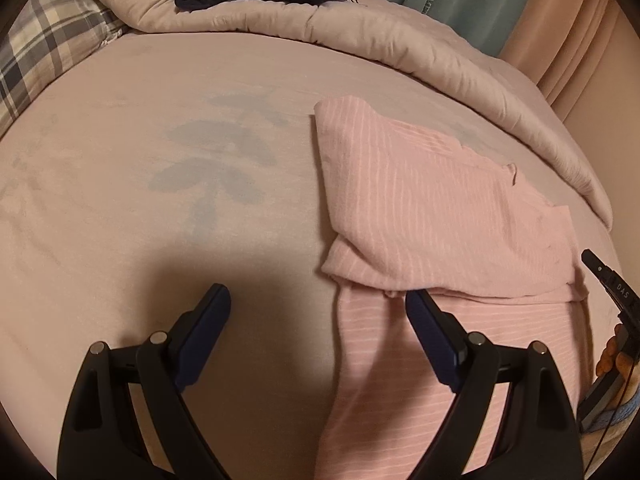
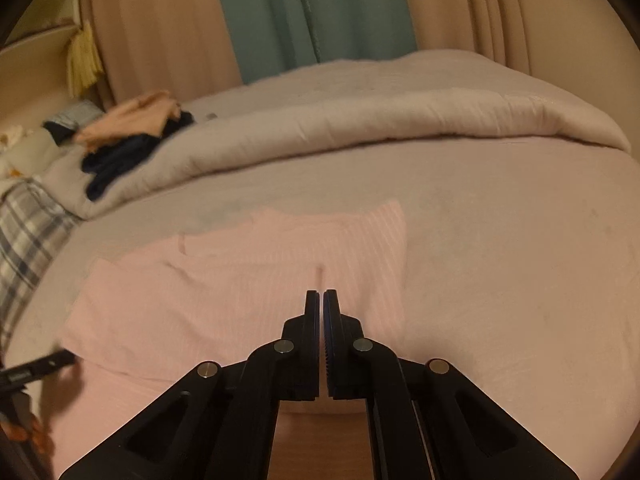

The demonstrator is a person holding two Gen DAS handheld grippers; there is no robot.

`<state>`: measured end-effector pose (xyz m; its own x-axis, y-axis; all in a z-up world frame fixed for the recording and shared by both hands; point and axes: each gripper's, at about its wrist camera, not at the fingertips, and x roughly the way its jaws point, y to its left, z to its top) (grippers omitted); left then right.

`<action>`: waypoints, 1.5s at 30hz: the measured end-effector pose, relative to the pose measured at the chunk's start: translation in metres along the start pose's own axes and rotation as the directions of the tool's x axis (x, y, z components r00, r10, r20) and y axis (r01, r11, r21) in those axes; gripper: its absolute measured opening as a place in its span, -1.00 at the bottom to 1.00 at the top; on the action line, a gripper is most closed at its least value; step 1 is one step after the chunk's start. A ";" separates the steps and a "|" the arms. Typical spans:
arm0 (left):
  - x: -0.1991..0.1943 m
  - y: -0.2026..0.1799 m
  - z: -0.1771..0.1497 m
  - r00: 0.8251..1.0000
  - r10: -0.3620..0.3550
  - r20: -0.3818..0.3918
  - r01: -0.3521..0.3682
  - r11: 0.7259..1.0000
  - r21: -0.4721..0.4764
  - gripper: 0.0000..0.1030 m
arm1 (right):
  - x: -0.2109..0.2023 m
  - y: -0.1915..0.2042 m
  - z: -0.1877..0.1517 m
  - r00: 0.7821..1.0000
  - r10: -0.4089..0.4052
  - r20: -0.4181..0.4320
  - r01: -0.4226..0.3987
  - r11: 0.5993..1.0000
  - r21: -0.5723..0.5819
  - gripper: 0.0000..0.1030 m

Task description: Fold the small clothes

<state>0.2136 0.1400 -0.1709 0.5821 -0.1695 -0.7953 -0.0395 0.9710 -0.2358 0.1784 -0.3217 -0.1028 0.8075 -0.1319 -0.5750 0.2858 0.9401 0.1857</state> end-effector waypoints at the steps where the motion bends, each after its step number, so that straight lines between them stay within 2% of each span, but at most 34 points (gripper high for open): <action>1: 0.000 0.001 0.000 1.000 -0.002 -0.001 0.002 1.000 -0.001 0.73 | 0.004 -0.004 -0.001 1.000 -0.003 -0.024 0.003 1.000 0.010 -0.93; 3: -0.003 0.001 -0.002 1.000 -0.005 -0.002 0.005 1.000 -0.002 0.73 | 0.008 -0.014 -0.006 0.995 0.051 -0.085 -0.045 0.996 0.075 -0.93; 6: -0.002 0.000 -0.002 1.000 -0.006 -0.006 0.006 1.000 0.010 0.73 | 0.001 -0.028 -0.008 0.988 0.141 -0.065 -0.127 0.974 0.189 -0.81; 8: -0.002 0.000 -0.003 1.000 -0.003 -0.005 0.003 1.000 0.017 0.73 | -0.002 -0.036 -0.005 0.976 0.211 -0.045 -0.193 0.948 0.252 -0.39; 10: -0.001 -0.001 -0.003 1.000 0.002 -0.004 -0.002 1.000 0.017 0.74 | -0.002 -0.033 -0.004 0.969 0.241 -0.047 -0.221 0.939 0.262 -0.26; 14: -0.002 0.001 -0.002 1.000 -0.003 0.004 0.003 1.000 -0.004 0.74 | 0.012 -0.007 -0.001 0.967 0.223 -0.126 -0.203 0.967 0.157 -0.26; 16: -0.002 0.002 -0.002 1.000 -0.004 0.004 0.004 1.000 -0.012 0.74 | 0.021 0.008 -0.003 0.969 0.183 -0.168 -0.172 0.982 0.075 -0.26; 17: -0.002 0.003 -0.001 1.000 0.003 0.003 -0.003 1.000 -0.012 0.74 | 0.028 0.016 -0.006 0.969 0.148 -0.197 -0.147 0.989 0.021 -0.32; 18: -0.002 0.003 -0.001 1.000 0.013 0.002 -0.013 1.000 -0.009 0.74 | 0.032 0.021 -0.009 0.972 0.117 -0.203 -0.123 0.992 -0.020 -0.46; 19: -0.001 0.003 -0.001 1.000 0.023 0.001 -0.023 1.000 -0.005 0.74 | 0.032 0.026 -0.010 0.975 0.098 -0.198 -0.112 0.992 -0.060 -0.84; 23: 0.002 0.001 0.000 0.999 0.049 0.004 -0.049 0.999 0.013 0.75 | 0.018 0.039 -0.007 0.987 0.054 -0.148 -0.076 0.986 -0.149 -0.87; 27: 0.005 0.000 0.000 0.997 0.072 0.006 -0.072 0.997 0.021 0.80 | 0.008 0.027 0.000 0.995 -0.016 -0.097 0.006 0.994 -0.107 -0.87; 29: 0.006 0.000 0.000 0.997 0.082 0.004 -0.082 0.996 0.028 0.82 | 0.015 0.024 -0.004 0.990 -0.063 -0.126 0.047 0.991 -0.127 -0.88; 31: 0.007 0.000 0.000 0.996 0.088 0.005 -0.088 0.996 0.034 0.85 | 0.028 0.022 -0.008 0.978 -0.070 -0.197 0.044 0.990 -0.135 -0.88; 32: 0.007 0.001 0.000 0.996 0.089 0.005 -0.089 0.995 0.035 0.85 | 0.029 0.020 -0.008 0.978 -0.070 -0.195 0.045 0.991 -0.129 -0.87; 33: 0.006 0.002 -0.001 0.996 0.090 0.005 -0.090 0.995 0.035 0.85 | 0.027 0.018 -0.007 0.979 -0.062 -0.192 0.040 0.993 -0.114 -0.85; 34: 0.005 0.003 -0.001 0.996 0.093 0.005 -0.093 0.995 0.034 0.85 | 0.023 0.015 -0.006 0.980 -0.052 -0.193 0.034 0.995 -0.097 -0.72; 35: 0.003 0.006 -0.003 0.995 0.102 0.003 -0.102 0.994 0.027 0.85 | 0.020 0.013 -0.005 0.981 -0.047 -0.191 0.032 0.996 -0.080 -0.51; 37: -0.002 0.011 -0.006 0.993 0.116 -0.002 -0.116 0.993 0.016 0.85 | 0.017 0.010 -0.006 0.980 -0.045 -0.194 0.032 0.997 -0.070 -0.32; 43: -0.046 0.035 -0.039 0.995 0.100 0.004 -0.100 0.992 -0.077 0.84 | -0.011 0.004 -0.018 0.978 -0.017 -0.208 0.005 0.998 -0.061 -0.30; 45: -0.061 0.039 -0.052 0.996 0.085 0.015 -0.083 0.992 -0.097 0.85 | -0.026 0.003 -0.028 0.976 -0.008 -0.218 -0.006 0.998 -0.063 -0.19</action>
<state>0.1346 0.1798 -0.1605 0.5884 -0.0836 -0.8042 -0.1666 0.9608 -0.2218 0.1438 -0.3063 -0.1099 0.6736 -0.0674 -0.7360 0.2477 0.9588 0.1388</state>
